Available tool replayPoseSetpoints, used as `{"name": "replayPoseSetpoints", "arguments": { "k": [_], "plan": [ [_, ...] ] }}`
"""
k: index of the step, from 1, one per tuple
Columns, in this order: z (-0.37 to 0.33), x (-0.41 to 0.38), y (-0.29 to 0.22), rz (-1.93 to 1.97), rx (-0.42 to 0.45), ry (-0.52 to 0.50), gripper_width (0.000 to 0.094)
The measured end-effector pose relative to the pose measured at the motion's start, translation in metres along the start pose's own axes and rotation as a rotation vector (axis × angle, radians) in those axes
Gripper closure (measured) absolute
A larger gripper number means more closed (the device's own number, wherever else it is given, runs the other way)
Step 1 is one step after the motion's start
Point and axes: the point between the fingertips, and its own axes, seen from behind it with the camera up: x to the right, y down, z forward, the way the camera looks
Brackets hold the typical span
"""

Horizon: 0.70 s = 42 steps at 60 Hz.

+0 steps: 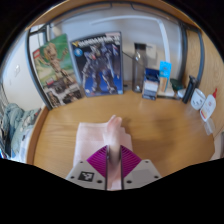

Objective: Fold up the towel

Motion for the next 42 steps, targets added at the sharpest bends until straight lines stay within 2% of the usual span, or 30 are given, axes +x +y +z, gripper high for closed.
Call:
{"name": "replayPoseSetpoints", "arguments": {
  "k": [4,10,18,31,42],
  "plan": [
    [0.016,0.023,0.014,-0.001,-0.043,0.015,0.0449],
    [0.019,0.040,0.015,-0.019,-0.043,-0.004,0.0392],
    [-0.020,0.043,-0.015,-0.028,0.036,-0.086,0.0221],
    [-0.129,0.042,-0.061,-0.067,0.154,-0.156,0.0166],
    [-0.210,0.052,-0.056,-0.057,0.237,-0.129,0.0162]
  ]
}}
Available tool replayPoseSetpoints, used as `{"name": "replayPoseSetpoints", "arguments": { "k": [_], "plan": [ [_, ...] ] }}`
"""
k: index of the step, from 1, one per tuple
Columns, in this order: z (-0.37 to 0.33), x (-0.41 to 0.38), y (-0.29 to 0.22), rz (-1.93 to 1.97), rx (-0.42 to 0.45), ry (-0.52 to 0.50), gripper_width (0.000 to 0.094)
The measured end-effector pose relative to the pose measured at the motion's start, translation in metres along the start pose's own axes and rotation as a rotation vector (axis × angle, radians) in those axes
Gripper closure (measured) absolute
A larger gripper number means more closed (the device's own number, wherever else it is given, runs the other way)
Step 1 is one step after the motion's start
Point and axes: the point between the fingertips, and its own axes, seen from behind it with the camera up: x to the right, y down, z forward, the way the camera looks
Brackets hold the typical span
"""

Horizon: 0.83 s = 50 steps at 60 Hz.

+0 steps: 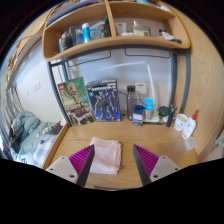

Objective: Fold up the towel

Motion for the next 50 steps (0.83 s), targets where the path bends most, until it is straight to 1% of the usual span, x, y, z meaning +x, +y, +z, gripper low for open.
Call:
{"name": "replayPoseSetpoints", "arguments": {
  "k": [6,12,25,37,50],
  "plan": [
    [-0.037,0.004,0.008,-0.011,0.038,0.040,0.0158],
    [-0.071,0.007,0.027,-0.020,0.056,0.080,0.0160],
    [-0.126,0.012,0.071,-0.015,0.046,0.123,0.0159],
    [-0.154,0.018,0.087,-0.026,0.048,0.157,0.0161],
    [-0.165,0.019,0.096,-0.019,0.047,0.154,0.0160]
  ]
}}
